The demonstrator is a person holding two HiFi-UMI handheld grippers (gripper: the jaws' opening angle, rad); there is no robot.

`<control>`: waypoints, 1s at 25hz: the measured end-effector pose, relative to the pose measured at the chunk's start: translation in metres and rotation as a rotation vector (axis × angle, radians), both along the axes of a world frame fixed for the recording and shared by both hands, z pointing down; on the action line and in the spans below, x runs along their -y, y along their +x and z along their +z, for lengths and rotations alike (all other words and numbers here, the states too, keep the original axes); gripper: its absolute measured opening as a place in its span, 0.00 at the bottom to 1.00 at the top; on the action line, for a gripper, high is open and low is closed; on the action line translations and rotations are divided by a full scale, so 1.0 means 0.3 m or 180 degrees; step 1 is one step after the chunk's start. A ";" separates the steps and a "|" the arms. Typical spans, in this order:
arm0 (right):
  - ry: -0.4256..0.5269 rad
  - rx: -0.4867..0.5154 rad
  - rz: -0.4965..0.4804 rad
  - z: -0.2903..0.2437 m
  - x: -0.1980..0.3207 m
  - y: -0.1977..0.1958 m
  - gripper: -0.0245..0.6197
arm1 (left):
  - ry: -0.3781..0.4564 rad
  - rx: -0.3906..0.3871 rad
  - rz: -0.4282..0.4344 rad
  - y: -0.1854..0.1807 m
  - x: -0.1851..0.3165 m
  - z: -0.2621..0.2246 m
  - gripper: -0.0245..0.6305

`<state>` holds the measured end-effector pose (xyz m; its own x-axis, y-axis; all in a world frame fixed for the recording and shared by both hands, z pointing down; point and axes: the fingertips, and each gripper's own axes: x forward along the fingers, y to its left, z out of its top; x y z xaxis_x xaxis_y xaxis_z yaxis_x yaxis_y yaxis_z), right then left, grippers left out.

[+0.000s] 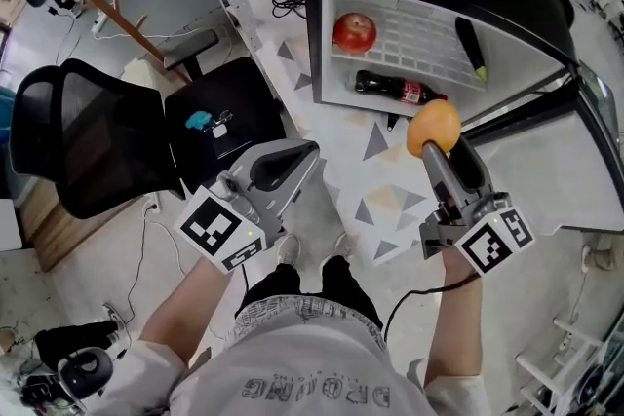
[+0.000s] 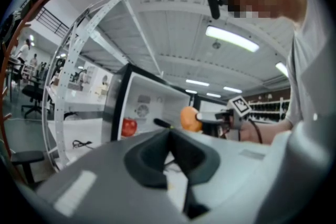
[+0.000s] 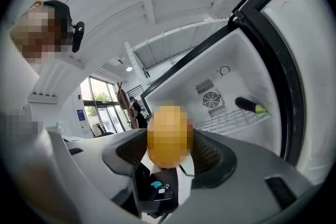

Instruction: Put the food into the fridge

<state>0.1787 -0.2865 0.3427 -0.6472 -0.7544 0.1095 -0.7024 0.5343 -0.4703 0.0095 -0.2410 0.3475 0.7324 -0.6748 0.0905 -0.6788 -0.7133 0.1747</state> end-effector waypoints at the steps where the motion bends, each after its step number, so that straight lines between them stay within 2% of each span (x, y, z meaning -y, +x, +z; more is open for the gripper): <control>1: 0.0016 -0.0025 -0.0030 0.000 0.022 0.002 0.43 | 0.0009 0.0014 -0.0029 0.006 0.015 0.001 0.05; 12: 0.0215 -0.0418 -0.0320 0.021 0.257 -0.006 0.43 | -0.0007 0.0055 -0.0319 0.038 0.139 0.056 0.05; 25: 0.0663 -0.1282 -0.0549 0.057 0.492 -0.080 0.43 | -0.0010 -0.0029 -0.0502 0.036 0.221 0.117 0.05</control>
